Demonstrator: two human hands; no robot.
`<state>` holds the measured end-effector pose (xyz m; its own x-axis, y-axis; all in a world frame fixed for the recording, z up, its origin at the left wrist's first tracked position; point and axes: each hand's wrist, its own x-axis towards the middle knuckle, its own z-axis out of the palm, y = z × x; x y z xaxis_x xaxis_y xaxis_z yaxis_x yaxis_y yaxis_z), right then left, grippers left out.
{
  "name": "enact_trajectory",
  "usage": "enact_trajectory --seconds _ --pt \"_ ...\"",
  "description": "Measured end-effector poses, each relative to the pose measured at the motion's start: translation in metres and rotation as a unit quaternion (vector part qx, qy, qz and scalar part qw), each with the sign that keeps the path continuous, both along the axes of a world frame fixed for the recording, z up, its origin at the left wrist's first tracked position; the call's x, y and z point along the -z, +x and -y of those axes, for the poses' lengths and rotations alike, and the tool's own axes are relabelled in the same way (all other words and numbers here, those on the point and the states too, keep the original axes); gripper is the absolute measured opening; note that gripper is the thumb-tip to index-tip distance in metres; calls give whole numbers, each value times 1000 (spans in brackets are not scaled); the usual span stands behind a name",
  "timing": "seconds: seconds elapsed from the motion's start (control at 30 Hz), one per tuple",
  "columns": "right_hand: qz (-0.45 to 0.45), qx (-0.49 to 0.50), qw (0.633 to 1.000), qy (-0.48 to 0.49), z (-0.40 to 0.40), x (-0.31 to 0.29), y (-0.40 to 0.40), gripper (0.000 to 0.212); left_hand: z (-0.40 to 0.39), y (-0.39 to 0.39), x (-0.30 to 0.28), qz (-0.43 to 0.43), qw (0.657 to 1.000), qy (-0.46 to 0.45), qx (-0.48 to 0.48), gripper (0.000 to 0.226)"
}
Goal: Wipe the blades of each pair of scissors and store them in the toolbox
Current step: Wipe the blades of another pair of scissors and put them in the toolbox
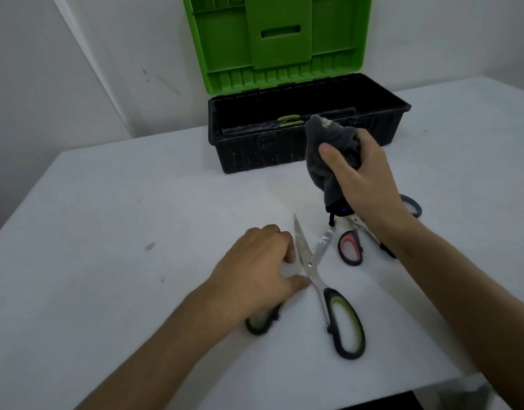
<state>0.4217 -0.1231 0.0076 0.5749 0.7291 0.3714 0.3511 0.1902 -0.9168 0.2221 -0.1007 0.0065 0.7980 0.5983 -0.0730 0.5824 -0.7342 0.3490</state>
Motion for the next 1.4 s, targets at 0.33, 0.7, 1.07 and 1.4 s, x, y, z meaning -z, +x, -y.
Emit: enact_trajectory --seconds 0.33,0.7,1.07,1.4 --pt "25 -17 999 25 4 -3 -3 24 -23 -16 7 22 996 80 -41 23" --pt "275 -8 961 10 -12 -16 7 37 -73 -7 8 277 936 -162 -145 21" --pt "573 -23 819 1 -27 15 15 38 -94 11 26 348 915 -173 -106 30" --pt "544 108 831 -50 -29 10 14 35 -95 10 33 361 919 -128 -91 25"
